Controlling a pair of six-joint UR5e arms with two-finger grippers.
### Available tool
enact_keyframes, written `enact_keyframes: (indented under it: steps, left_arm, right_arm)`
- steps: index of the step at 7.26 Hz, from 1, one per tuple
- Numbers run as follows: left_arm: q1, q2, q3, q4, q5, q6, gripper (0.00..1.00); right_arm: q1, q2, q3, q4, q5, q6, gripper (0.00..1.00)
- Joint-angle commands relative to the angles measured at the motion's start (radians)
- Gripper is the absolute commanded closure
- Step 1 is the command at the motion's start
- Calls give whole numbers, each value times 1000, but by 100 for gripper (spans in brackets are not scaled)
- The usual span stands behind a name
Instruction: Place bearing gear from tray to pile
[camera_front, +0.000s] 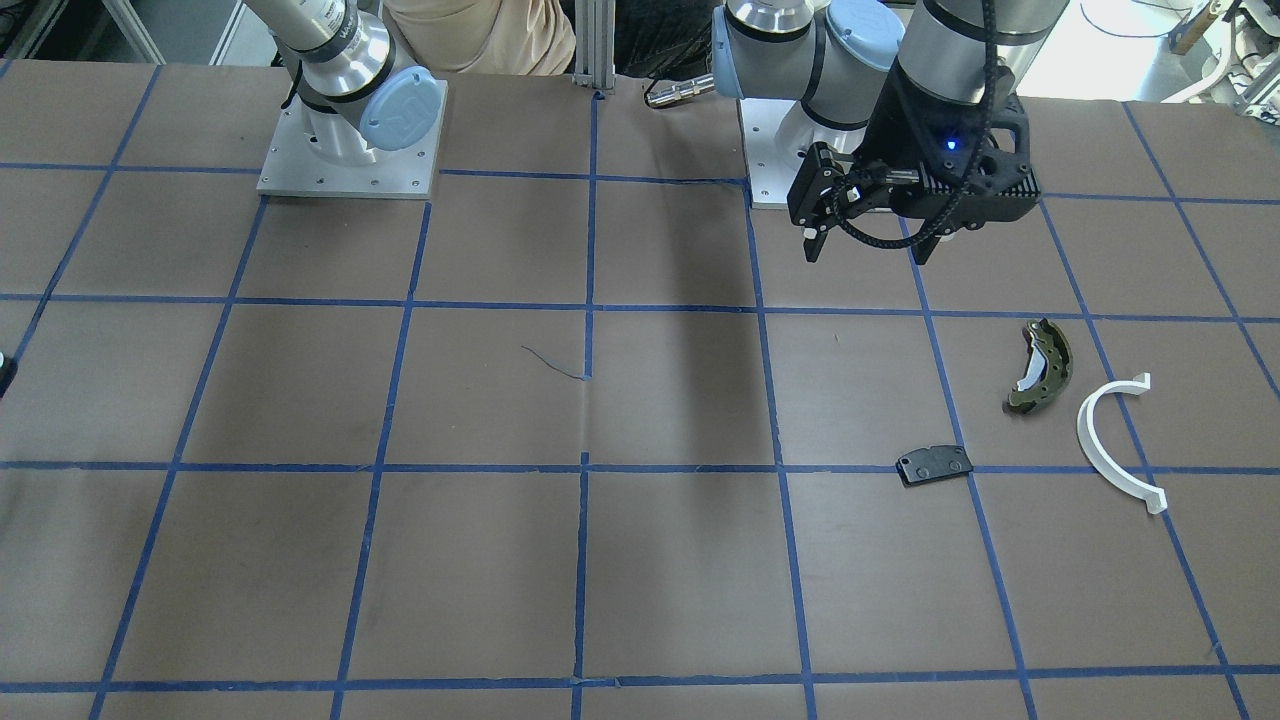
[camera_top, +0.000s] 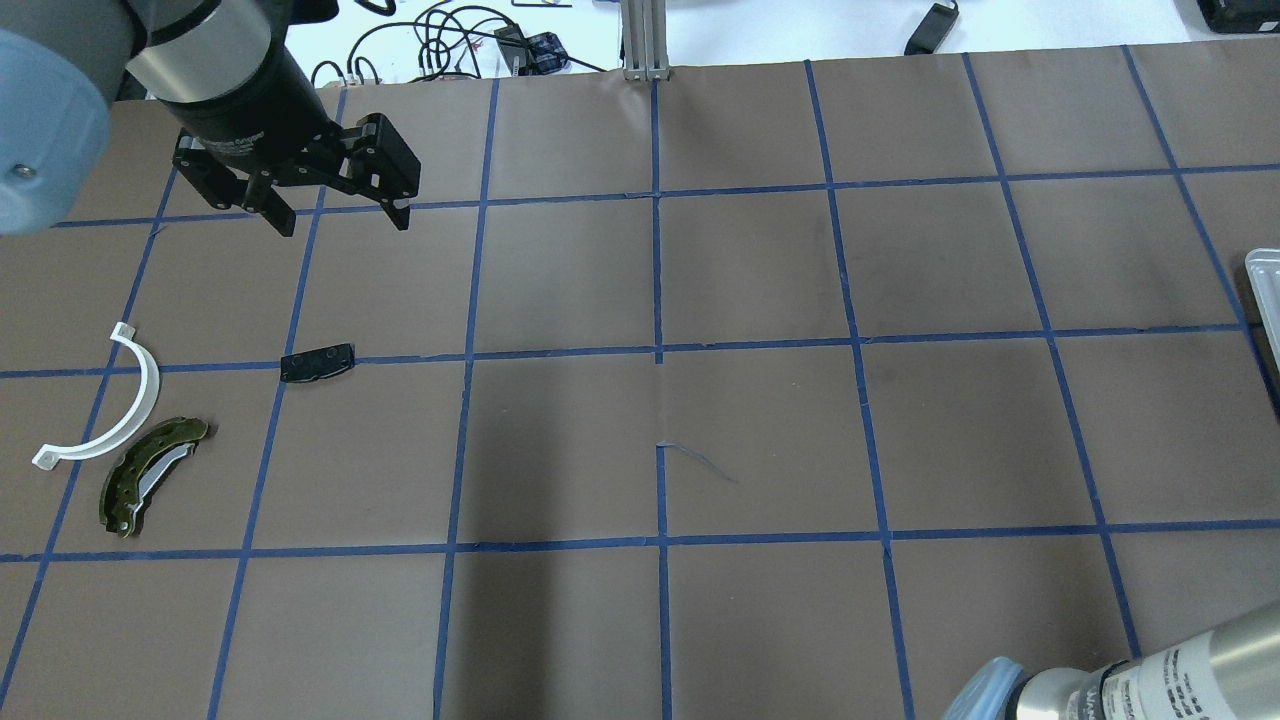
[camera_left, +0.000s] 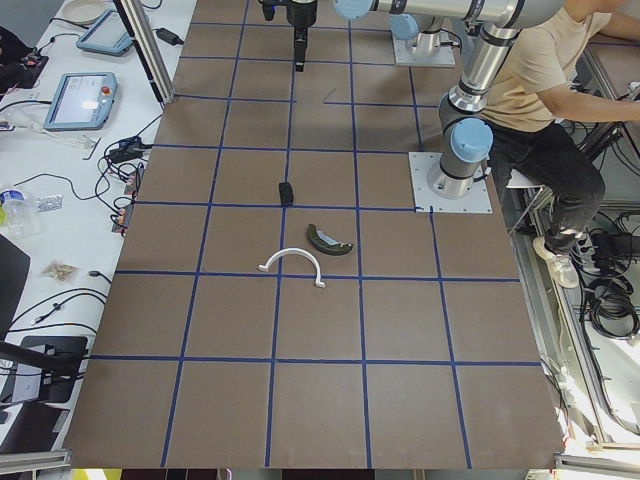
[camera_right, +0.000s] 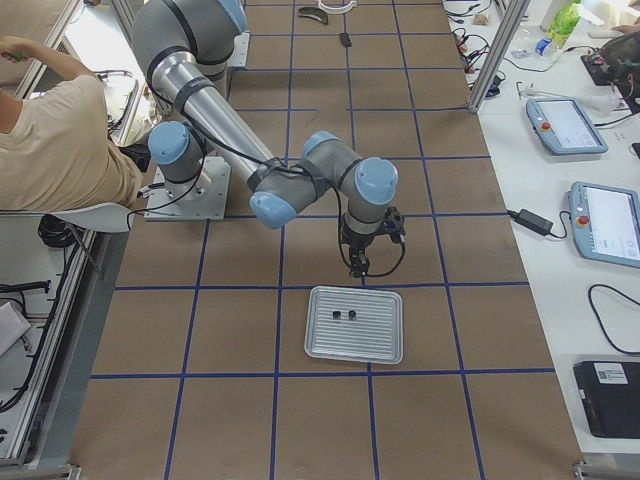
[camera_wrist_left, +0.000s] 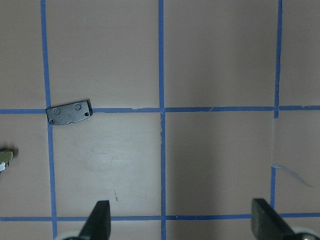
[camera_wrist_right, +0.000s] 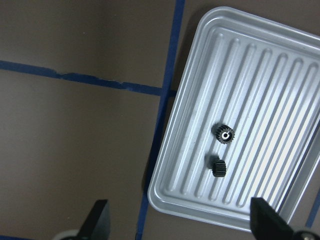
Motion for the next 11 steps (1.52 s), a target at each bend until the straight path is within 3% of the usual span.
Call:
enact_keyframes:
  steps: [1, 4, 11]
  left_arm:
    - [-1, 0, 0, -1, 2, 0, 0]
    - [-1, -2, 1, -1, 0, 0, 0]
    - [-1, 0, -3, 1, 2, -2, 0]
  right_arm:
    - [-43, 77, 1, -65, -5, -38, 5]
    - [-80, 166, 0, -154, -9, -93, 14]
    - [-80, 207, 12, -156, -23, -87, 38]
